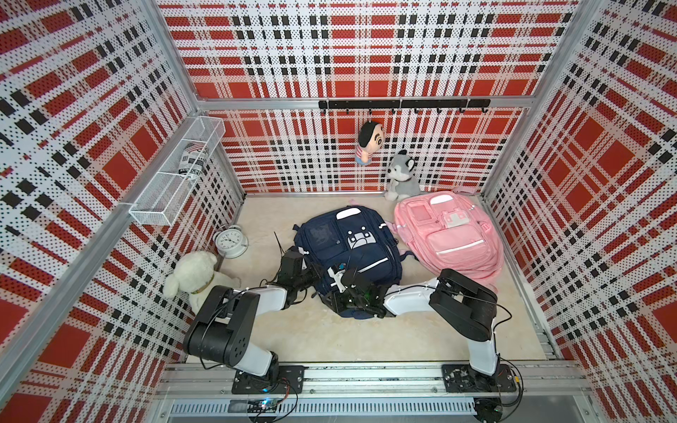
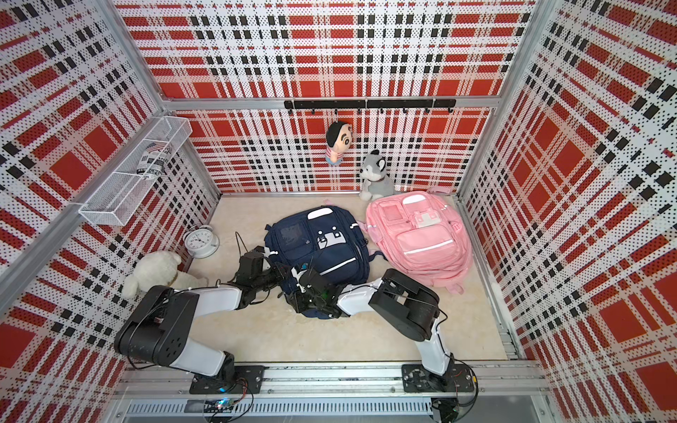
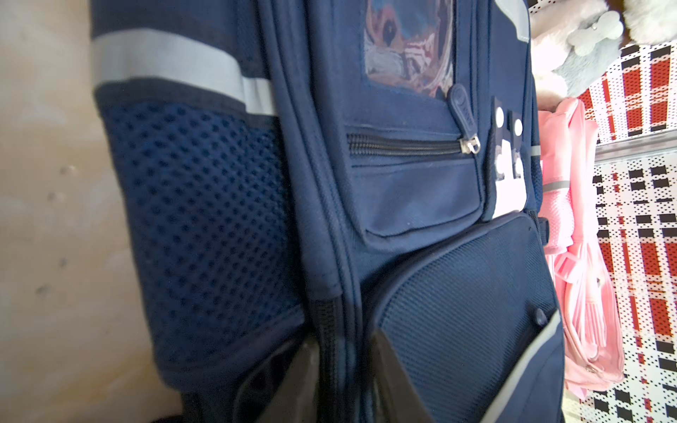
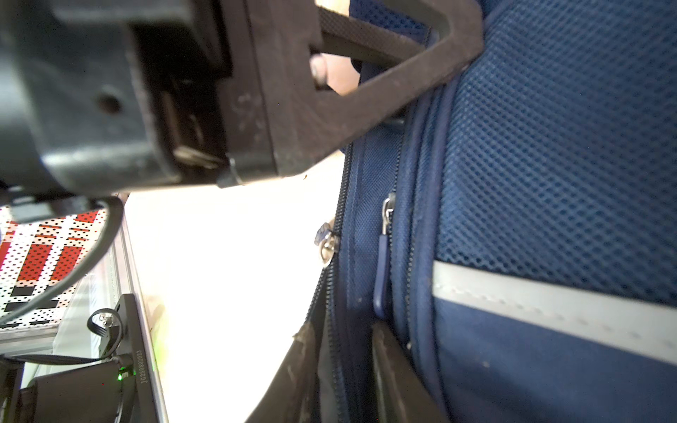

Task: Zip up the backpack
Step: Zip the zipper on the backpack.

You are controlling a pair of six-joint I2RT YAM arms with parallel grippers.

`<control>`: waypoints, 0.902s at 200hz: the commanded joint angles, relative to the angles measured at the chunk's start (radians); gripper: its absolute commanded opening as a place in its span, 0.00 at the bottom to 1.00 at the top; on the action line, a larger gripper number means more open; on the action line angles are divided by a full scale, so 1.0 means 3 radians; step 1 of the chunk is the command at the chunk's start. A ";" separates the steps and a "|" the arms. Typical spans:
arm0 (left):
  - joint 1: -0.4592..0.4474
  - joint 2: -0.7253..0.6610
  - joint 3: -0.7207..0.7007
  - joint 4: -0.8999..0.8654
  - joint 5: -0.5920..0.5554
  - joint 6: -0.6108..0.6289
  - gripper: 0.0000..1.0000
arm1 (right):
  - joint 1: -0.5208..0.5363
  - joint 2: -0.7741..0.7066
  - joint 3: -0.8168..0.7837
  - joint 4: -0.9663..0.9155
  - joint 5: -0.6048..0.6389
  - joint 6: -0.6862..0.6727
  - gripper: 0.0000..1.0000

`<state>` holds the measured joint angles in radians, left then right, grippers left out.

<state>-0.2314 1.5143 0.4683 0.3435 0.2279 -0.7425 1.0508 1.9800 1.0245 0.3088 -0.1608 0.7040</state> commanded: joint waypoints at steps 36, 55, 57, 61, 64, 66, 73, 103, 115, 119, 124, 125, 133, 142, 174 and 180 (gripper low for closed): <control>0.0016 -0.0091 -0.0037 -0.0683 -0.0366 0.0103 0.27 | 0.0018 0.0050 -0.0090 -0.0349 -0.0011 0.0020 0.31; 0.0064 -0.0255 -0.0029 -0.0753 -0.0393 0.0106 0.27 | 0.0020 0.0037 -0.0101 -0.0345 -0.0006 0.0016 0.31; 0.0078 -0.0277 -0.0028 -0.0767 -0.0396 0.0107 0.27 | 0.0020 0.0037 -0.0103 -0.0341 -0.0010 0.0013 0.31; 0.0091 -0.0318 -0.0022 -0.0791 -0.0401 0.0115 0.27 | 0.0020 0.0038 -0.0109 -0.0339 -0.0011 0.0015 0.31; 0.0104 -0.0352 -0.0012 -0.0813 -0.0410 0.0120 0.27 | 0.0020 0.0034 -0.0107 -0.0337 -0.0011 0.0014 0.31; 0.0111 -0.0374 -0.0012 -0.0827 -0.0412 0.0122 0.27 | 0.0020 0.0032 -0.0108 -0.0336 -0.0011 0.0015 0.31; 0.0145 -0.0451 0.0002 -0.0864 -0.0417 0.0138 0.27 | 0.0020 0.0032 -0.0108 -0.0332 -0.0016 0.0011 0.31; 0.0236 -0.0621 0.0102 -0.0958 -0.0425 0.0191 0.27 | 0.0017 0.0051 -0.0097 -0.0315 -0.0036 0.0005 0.31; 0.0252 -0.0585 0.0148 -0.0973 -0.0414 0.0222 0.27 | 0.0018 0.0053 -0.0096 -0.0318 -0.0037 0.0005 0.31; 0.0257 -0.0564 0.0156 -0.0968 -0.0402 0.0230 0.27 | 0.0018 0.0050 -0.0096 -0.0315 -0.0037 0.0004 0.31; 0.0260 -0.0539 0.0165 -0.0949 -0.0390 0.0238 0.27 | 0.0018 0.0047 -0.0105 -0.0314 -0.0037 0.0005 0.31; 0.0260 -0.0533 0.0166 -0.0945 -0.0388 0.0239 0.27 | 0.0017 0.0045 -0.0103 -0.0316 -0.0037 0.0003 0.31; 0.0265 -0.0488 0.0165 -0.0893 -0.0357 0.0237 0.27 | 0.0019 0.0039 -0.0107 -0.0313 -0.0034 0.0005 0.31; 0.0266 -0.0441 0.0158 -0.0821 -0.0316 0.0222 0.27 | 0.0018 0.0029 -0.0114 -0.0310 -0.0032 0.0006 0.31; 0.0250 -0.0394 0.0168 -0.0649 -0.0246 0.0184 0.27 | 0.0018 0.0033 -0.0113 -0.0302 -0.0034 0.0009 0.31; 0.0250 -0.0407 0.0182 -0.0640 -0.0248 0.0184 0.27 | 0.0020 0.0036 -0.0110 -0.0303 -0.0037 0.0007 0.31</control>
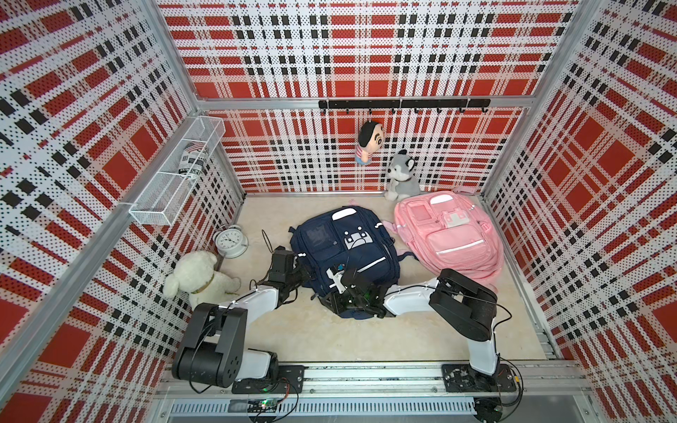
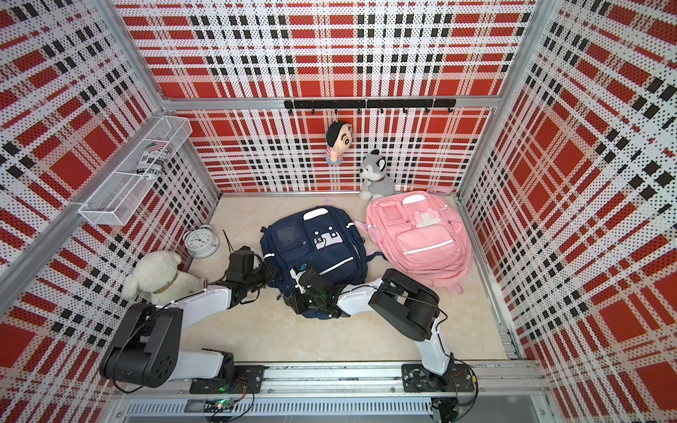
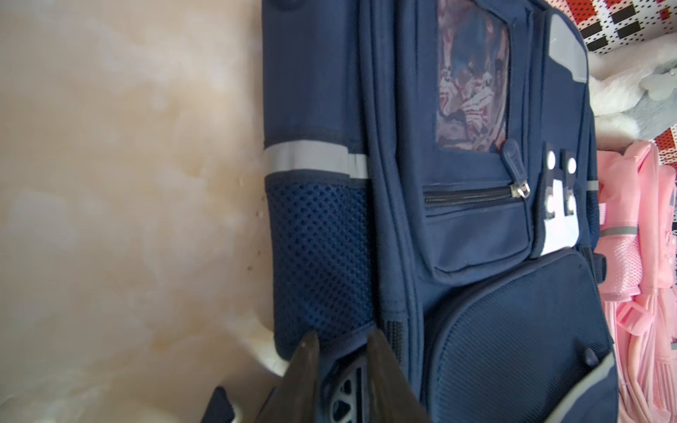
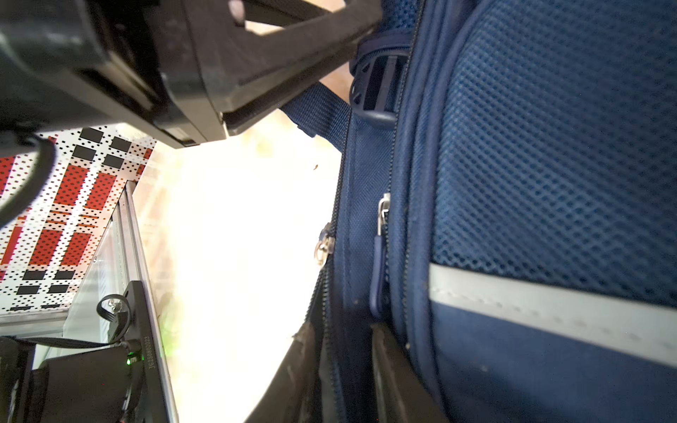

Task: Zip up the backpack
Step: Zip the zipper on the backpack.

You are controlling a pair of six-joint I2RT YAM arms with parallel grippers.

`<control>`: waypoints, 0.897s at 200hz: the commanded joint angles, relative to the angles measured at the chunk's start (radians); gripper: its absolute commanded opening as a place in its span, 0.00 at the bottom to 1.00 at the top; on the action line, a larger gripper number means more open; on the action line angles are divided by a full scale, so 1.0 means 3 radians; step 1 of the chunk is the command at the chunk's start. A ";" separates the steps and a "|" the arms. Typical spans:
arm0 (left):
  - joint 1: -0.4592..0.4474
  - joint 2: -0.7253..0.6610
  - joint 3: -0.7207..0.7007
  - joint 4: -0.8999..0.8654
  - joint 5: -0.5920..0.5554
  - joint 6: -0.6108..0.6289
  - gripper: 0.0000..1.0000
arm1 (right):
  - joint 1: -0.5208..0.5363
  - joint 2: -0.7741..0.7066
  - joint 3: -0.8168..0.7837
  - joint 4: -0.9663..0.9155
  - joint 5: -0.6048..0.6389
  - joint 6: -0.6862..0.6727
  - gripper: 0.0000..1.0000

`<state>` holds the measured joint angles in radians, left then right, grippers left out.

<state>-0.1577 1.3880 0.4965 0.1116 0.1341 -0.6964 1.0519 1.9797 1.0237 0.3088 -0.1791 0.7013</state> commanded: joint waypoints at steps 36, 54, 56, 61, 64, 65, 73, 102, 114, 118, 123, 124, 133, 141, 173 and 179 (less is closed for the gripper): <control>0.0014 -0.0080 0.0125 0.0181 0.0070 0.0036 0.28 | 0.0014 0.0058 -0.0089 -0.0305 0.0001 0.0013 0.31; 0.0029 -0.0113 0.0146 0.0199 0.0084 0.0031 0.29 | 0.0016 0.0059 -0.0089 -0.0308 0.0001 0.0014 0.31; 0.0028 -0.0116 0.0148 0.0199 0.0085 0.0031 0.29 | 0.0013 0.0059 -0.0093 -0.0306 -0.0001 0.0014 0.31; 0.0027 -0.0121 0.0157 0.0200 0.0090 0.0031 0.29 | 0.0014 0.0059 -0.0090 -0.0307 -0.0001 0.0012 0.31; 0.0028 -0.0122 0.0164 0.0197 0.0090 0.0031 0.29 | 0.0014 0.0059 -0.0089 -0.0307 0.0001 0.0010 0.31; 0.0029 -0.0122 0.0165 0.0194 0.0090 0.0031 0.29 | 0.0015 0.0061 -0.0089 -0.0305 0.0000 0.0010 0.31; 0.0030 -0.0113 0.0187 0.0196 0.0094 0.0035 0.29 | 0.0012 0.0061 -0.0089 -0.0308 -0.0001 0.0014 0.31; 0.0021 0.0039 0.0266 0.0199 0.0120 0.0069 0.30 | 0.0016 0.0064 -0.0089 -0.0301 -0.0001 0.0014 0.31; 0.0020 0.0121 0.0288 0.0241 0.0131 0.0074 0.30 | 0.0013 0.0064 -0.0089 -0.0300 -0.0001 0.0011 0.31; 0.0020 0.0160 0.0292 0.0250 0.0133 0.0079 0.30 | 0.0016 0.0064 -0.0089 -0.0302 -0.0006 0.0014 0.31; 0.0020 0.0208 0.0303 0.0269 0.0148 0.0082 0.30 | 0.0016 0.0064 -0.0090 -0.0303 -0.0006 0.0014 0.31; 0.0020 0.0219 0.0303 0.0273 0.0150 0.0082 0.30 | 0.0014 0.0064 -0.0089 -0.0303 -0.0006 0.0011 0.31; 0.0017 0.0303 0.0321 0.0307 0.0170 0.0079 0.30 | 0.0016 0.0069 -0.0085 -0.0299 -0.0009 0.0008 0.31; 0.0014 0.0374 0.0332 0.0336 0.0190 0.0073 0.30 | 0.0017 0.0069 -0.0082 -0.0302 -0.0012 0.0010 0.31; 0.0004 0.0547 0.0340 0.0422 0.0204 0.0056 0.35 | 0.0015 0.0084 -0.0055 -0.0322 -0.0027 0.0000 0.31; 0.0002 0.0558 0.0335 0.0441 0.0210 0.0052 0.36 | 0.0015 0.0090 -0.0049 -0.0324 -0.0033 0.0000 0.31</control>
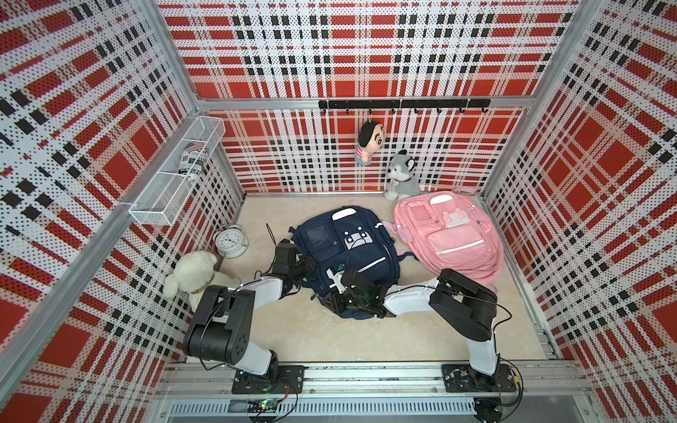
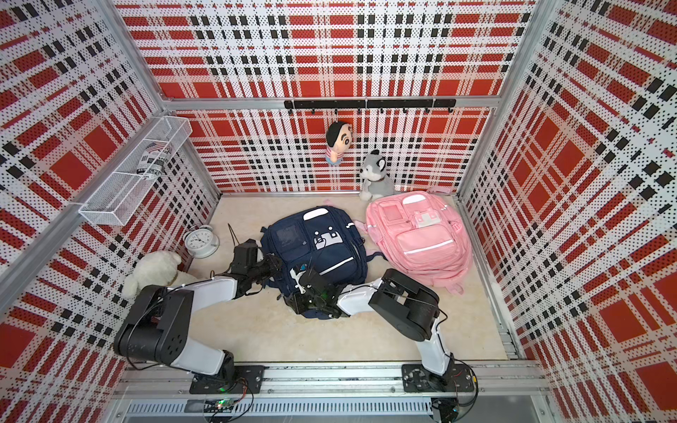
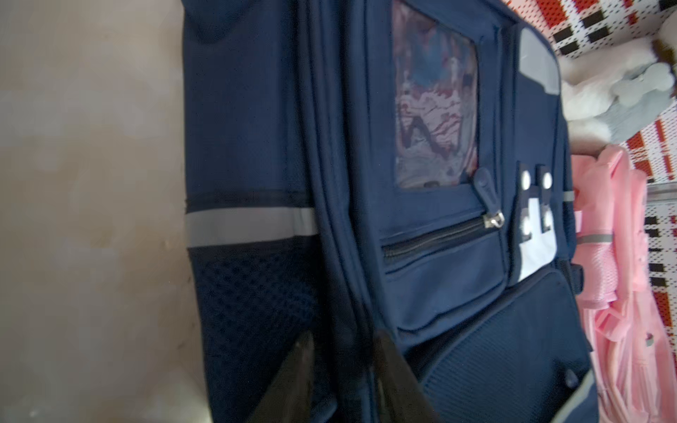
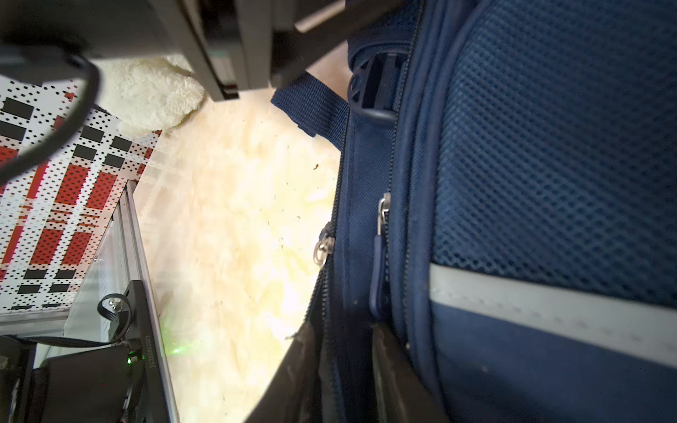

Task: Zip up the backpack
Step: Zip the zipper on the backpack.

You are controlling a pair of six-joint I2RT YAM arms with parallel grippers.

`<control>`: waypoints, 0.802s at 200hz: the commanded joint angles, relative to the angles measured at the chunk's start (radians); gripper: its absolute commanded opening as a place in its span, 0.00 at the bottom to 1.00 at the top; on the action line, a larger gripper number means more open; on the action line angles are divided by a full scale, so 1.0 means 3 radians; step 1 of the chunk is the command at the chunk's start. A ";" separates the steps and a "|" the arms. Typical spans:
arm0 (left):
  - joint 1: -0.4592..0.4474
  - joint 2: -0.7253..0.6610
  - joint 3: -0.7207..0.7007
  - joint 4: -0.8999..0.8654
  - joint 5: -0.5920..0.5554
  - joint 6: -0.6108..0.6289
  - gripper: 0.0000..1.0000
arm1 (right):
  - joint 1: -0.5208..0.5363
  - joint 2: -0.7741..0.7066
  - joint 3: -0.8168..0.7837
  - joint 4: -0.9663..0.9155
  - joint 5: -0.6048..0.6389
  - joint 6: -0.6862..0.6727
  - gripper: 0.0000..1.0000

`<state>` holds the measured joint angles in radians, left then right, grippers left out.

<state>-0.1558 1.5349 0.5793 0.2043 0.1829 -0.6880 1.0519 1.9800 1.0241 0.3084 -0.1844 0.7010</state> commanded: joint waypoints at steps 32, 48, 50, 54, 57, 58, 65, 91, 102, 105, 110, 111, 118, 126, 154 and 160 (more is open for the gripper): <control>-0.0012 0.0065 0.0043 0.0205 0.0059 0.0003 0.42 | 0.0014 0.0118 -0.0015 -0.0348 -0.0034 -0.0003 0.31; -0.0018 0.0069 0.0038 0.0243 0.0080 -0.0003 0.43 | 0.0012 0.0128 -0.0003 -0.0355 -0.0041 -0.0009 0.31; -0.0019 0.0072 0.0042 0.0242 0.0084 0.0000 0.43 | 0.0016 0.0129 -0.0004 -0.0357 -0.0040 -0.0007 0.31; -0.0022 0.0080 0.0047 0.0248 0.0093 0.0002 0.43 | 0.0016 0.0129 -0.0003 -0.0353 -0.0040 -0.0009 0.31; -0.0022 0.0088 0.0050 0.0248 0.0098 0.0007 0.43 | 0.0016 0.0129 -0.0002 -0.0358 -0.0040 -0.0006 0.31; -0.0023 0.0091 0.0052 0.0246 0.0100 0.0007 0.43 | 0.0016 0.0131 -0.0002 -0.0355 -0.0040 -0.0008 0.31; -0.0027 0.0113 0.0063 0.0240 0.0115 0.0017 0.43 | 0.0016 0.0135 0.0007 -0.0363 -0.0045 -0.0006 0.31; -0.0061 0.0229 0.0096 0.0202 0.0139 0.0028 0.43 | 0.0016 0.0151 0.0027 -0.0376 -0.0055 -0.0017 0.31; -0.0083 0.0283 0.0121 0.0155 0.0120 0.0041 0.43 | 0.0017 0.0154 0.0032 -0.0375 -0.0060 -0.0012 0.31; -0.0088 0.0297 0.0132 0.0140 0.0114 0.0047 0.43 | 0.0014 0.0154 0.0033 -0.0378 -0.0061 -0.0017 0.31; -0.0096 0.0322 0.0143 0.0113 0.0103 0.0058 0.43 | 0.0017 0.0154 0.0036 -0.0382 -0.0065 -0.0014 0.31; -0.0100 0.0326 0.0147 0.0104 0.0100 0.0061 0.43 | 0.0014 0.0157 0.0037 -0.0380 -0.0065 -0.0015 0.31; -0.0104 0.0354 0.0160 0.0071 0.0074 0.0068 0.43 | 0.0017 0.0160 0.0040 -0.0382 -0.0070 -0.0016 0.31; -0.0120 0.0380 0.0166 0.0051 0.0047 0.0074 0.42 | 0.0014 0.0165 0.0047 -0.0386 -0.0075 -0.0023 0.31; -0.0144 0.0442 0.0167 0.0050 -0.0001 0.0069 0.38 | 0.0015 0.0180 0.0068 -0.0396 -0.0088 -0.0024 0.31; -0.0148 0.0451 0.0171 0.0046 -0.0001 0.0069 0.37 | 0.0012 0.0181 0.0068 -0.0397 -0.0091 -0.0027 0.31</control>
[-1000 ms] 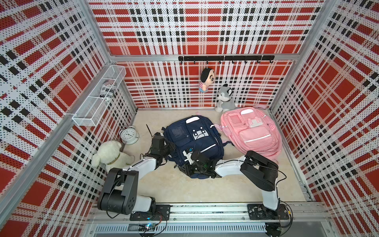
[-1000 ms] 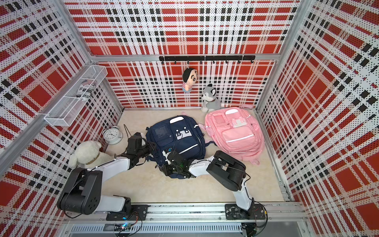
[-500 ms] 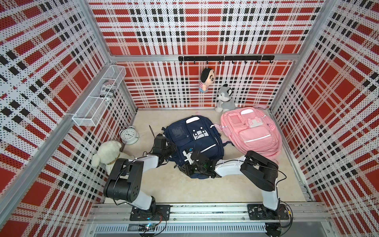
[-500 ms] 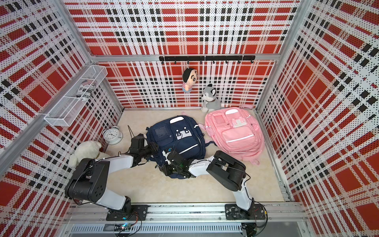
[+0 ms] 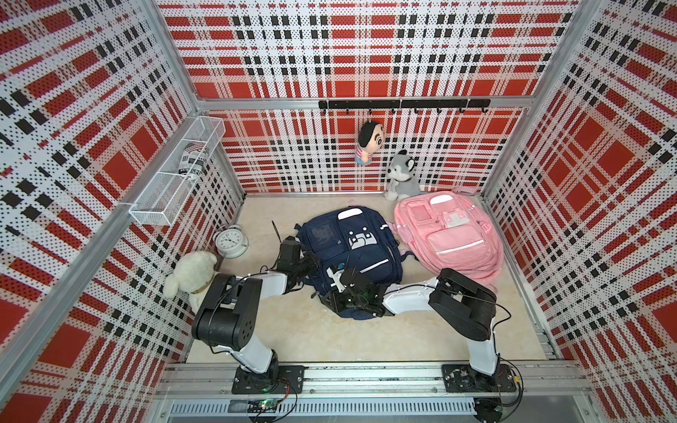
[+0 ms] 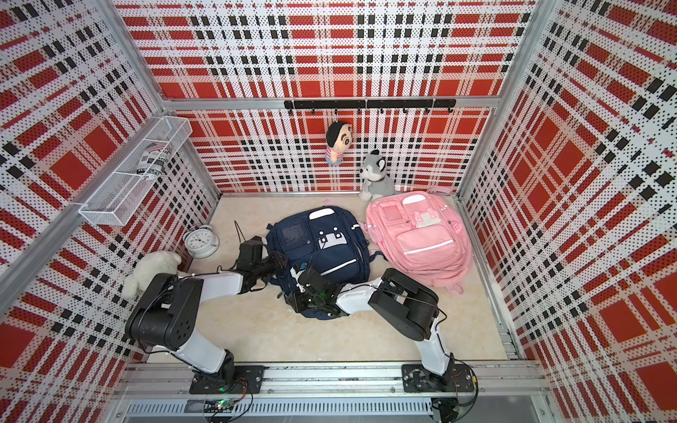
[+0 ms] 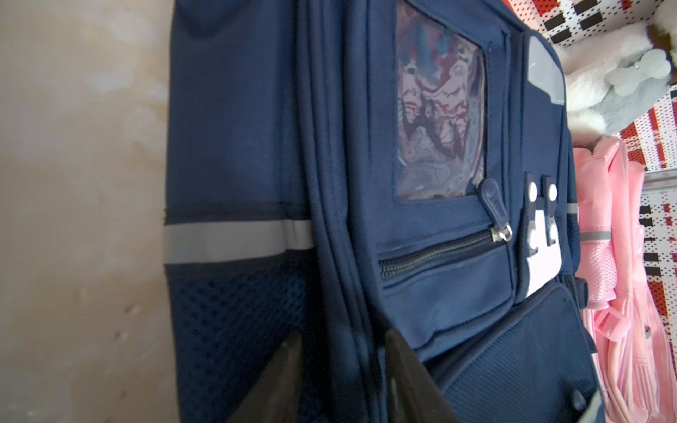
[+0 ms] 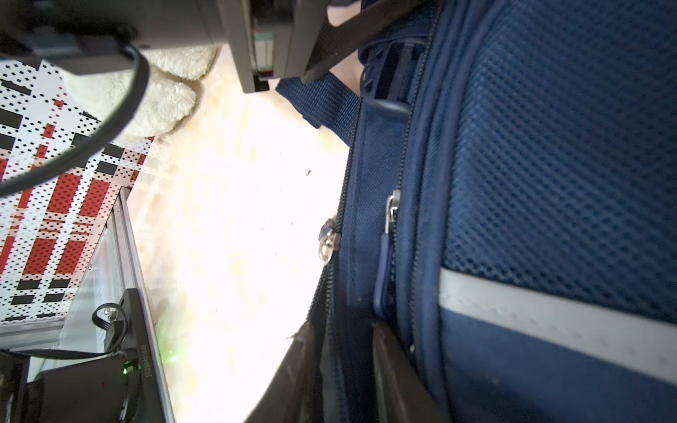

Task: Zip up the backpack
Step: Zip the zipper on the backpack.

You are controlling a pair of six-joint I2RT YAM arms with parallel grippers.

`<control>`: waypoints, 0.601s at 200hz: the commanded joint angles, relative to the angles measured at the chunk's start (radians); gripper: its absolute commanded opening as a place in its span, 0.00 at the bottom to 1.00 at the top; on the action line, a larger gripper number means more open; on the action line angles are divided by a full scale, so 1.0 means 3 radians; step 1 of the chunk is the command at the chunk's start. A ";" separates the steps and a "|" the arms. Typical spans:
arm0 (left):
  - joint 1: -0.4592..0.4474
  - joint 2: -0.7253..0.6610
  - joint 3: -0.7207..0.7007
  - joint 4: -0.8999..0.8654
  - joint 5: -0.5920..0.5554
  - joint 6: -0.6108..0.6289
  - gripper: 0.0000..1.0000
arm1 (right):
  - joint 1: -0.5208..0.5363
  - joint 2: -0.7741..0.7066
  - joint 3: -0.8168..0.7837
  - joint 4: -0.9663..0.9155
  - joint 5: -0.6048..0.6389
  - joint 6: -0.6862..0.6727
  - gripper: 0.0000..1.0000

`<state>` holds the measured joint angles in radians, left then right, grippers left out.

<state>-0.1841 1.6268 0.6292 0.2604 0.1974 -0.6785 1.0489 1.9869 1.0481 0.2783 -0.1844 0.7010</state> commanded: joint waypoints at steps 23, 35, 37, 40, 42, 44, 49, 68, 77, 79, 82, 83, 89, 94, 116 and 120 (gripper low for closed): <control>-0.0067 0.0166 -0.0001 -0.0130 -0.0064 0.0022 0.26 | 0.0025 0.0167 -0.0008 -0.0307 -0.0087 -0.0015 0.31; -0.0071 0.0157 -0.0019 -0.0111 -0.0058 0.0017 0.14 | 0.0021 0.0160 -0.0010 -0.0333 -0.0054 0.0002 0.31; -0.0069 0.0154 -0.0023 -0.0109 -0.0055 0.0013 0.12 | 0.0018 0.0158 -0.0011 -0.0338 -0.0048 0.0011 0.32; -0.0069 0.0149 -0.0026 -0.0101 -0.0052 0.0012 0.09 | 0.0015 0.0157 -0.0011 -0.0346 -0.0034 0.0015 0.32; -0.0071 0.0146 -0.0030 -0.0100 -0.0050 0.0009 0.08 | 0.0016 0.0153 -0.0006 -0.0355 -0.0028 0.0018 0.32; -0.0070 0.0142 -0.0034 -0.0097 -0.0046 0.0007 0.06 | 0.0011 0.0154 -0.0010 -0.0356 -0.0028 0.0021 0.32; -0.0063 0.0132 -0.0041 -0.0087 -0.0031 0.0002 0.02 | 0.0003 0.0148 -0.0007 -0.0364 -0.0023 0.0025 0.33; -0.0054 0.0081 -0.0073 -0.0033 0.0072 -0.0033 0.00 | -0.0022 0.0132 0.0028 -0.0395 -0.0030 0.0023 0.36; -0.0050 0.0039 -0.0087 -0.0008 0.0119 -0.0058 0.00 | -0.0038 0.0127 0.0062 -0.0414 -0.0043 0.0025 0.36; -0.0051 0.0028 -0.0090 -0.0005 0.0126 -0.0063 0.00 | -0.0043 0.0127 0.0071 -0.0418 -0.0044 0.0022 0.36; -0.0051 0.0013 -0.0093 -0.0001 0.0135 -0.0069 0.00 | -0.0052 0.0124 0.0078 -0.0425 -0.0049 0.0025 0.36; -0.0051 0.0008 -0.0090 0.0003 0.0137 -0.0072 0.00 | -0.0053 0.0123 0.0082 -0.0426 -0.0049 0.0026 0.36; -0.0051 -0.0023 -0.0098 0.0001 0.0156 -0.0081 0.00 | -0.0066 0.0118 0.0099 -0.0434 -0.0066 0.0035 0.36; -0.0051 -0.0052 -0.0098 0.0006 0.0171 -0.0095 0.00 | -0.0079 0.0112 0.0106 -0.0435 -0.0087 0.0040 0.37; -0.0051 -0.0181 -0.0093 0.0011 0.0268 -0.0139 0.00 | -0.0146 0.0045 0.0028 -0.0318 -0.0201 0.0118 0.38; -0.0051 -0.0206 -0.0093 0.0009 0.0288 -0.0146 0.00 | -0.0159 0.0025 -0.0005 -0.0273 -0.0226 0.0141 0.38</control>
<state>-0.1925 1.6150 0.6186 0.2874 0.2066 -0.7082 1.0279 1.9877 1.0775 0.2276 -0.2180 0.7136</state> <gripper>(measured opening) 0.085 0.373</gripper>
